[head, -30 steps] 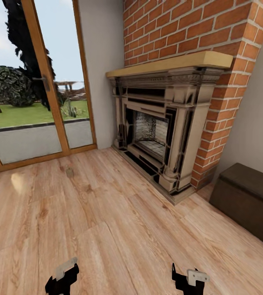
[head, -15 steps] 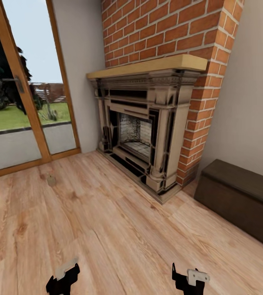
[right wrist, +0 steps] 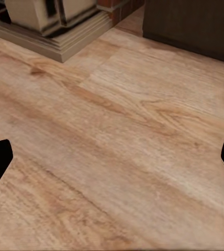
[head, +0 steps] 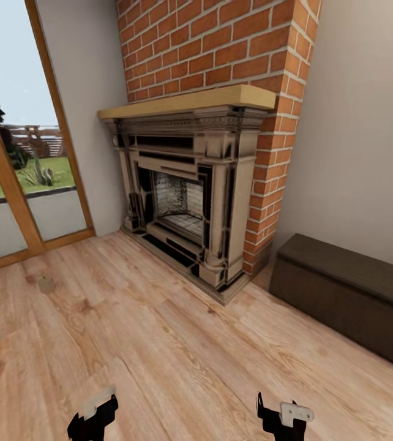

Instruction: Place each of the two pumpkins and all three candles from the living room inside a cabinet in the living room (use any cabinet), then make sure every cabinet is closed, and position the cauldron so it is next to a table in the living room.

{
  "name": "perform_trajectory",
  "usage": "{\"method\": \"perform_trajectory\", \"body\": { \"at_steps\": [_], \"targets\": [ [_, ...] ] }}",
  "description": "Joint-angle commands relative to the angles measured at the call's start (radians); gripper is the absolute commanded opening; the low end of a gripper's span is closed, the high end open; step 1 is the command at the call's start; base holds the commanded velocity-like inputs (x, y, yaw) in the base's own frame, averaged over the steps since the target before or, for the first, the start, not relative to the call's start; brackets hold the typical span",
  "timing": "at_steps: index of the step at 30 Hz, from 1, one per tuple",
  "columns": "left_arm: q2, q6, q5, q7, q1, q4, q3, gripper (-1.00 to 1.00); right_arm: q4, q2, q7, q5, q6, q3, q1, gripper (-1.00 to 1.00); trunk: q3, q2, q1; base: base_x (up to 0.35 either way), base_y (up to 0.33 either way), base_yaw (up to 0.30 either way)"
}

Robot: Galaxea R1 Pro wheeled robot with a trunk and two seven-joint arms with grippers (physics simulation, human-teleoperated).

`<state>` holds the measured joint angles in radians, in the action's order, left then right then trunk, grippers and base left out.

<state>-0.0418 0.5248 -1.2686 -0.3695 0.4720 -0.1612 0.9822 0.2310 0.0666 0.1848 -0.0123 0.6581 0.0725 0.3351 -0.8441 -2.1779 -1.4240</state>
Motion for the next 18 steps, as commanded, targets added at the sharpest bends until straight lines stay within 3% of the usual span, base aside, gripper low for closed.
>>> {"method": "perform_trajectory", "body": {
  "at_steps": [1,11,18],
  "targets": [
    [-0.001,0.001,-0.003,-0.009,0.000,-0.003,0.009,1.00,-0.001,0.001,-0.003,-0.001,0.004,0.007,0.001,1.00,-0.001,0.000,0.000,0.001,0.000,-0.262],
    [-0.001,0.001,-0.003,-0.007,0.000,-0.003,0.009,1.00,-0.001,0.001,-0.002,-0.001,0.003,0.008,0.001,1.00,0.003,0.000,0.000,0.002,0.012,-0.262],
    [-0.001,0.001,-0.003,-0.006,0.000,-0.003,0.009,1.00,-0.001,0.001,-0.002,-0.001,0.003,0.007,0.001,1.00,0.006,0.000,0.000,0.114,0.208,-0.262]
  ]
}}
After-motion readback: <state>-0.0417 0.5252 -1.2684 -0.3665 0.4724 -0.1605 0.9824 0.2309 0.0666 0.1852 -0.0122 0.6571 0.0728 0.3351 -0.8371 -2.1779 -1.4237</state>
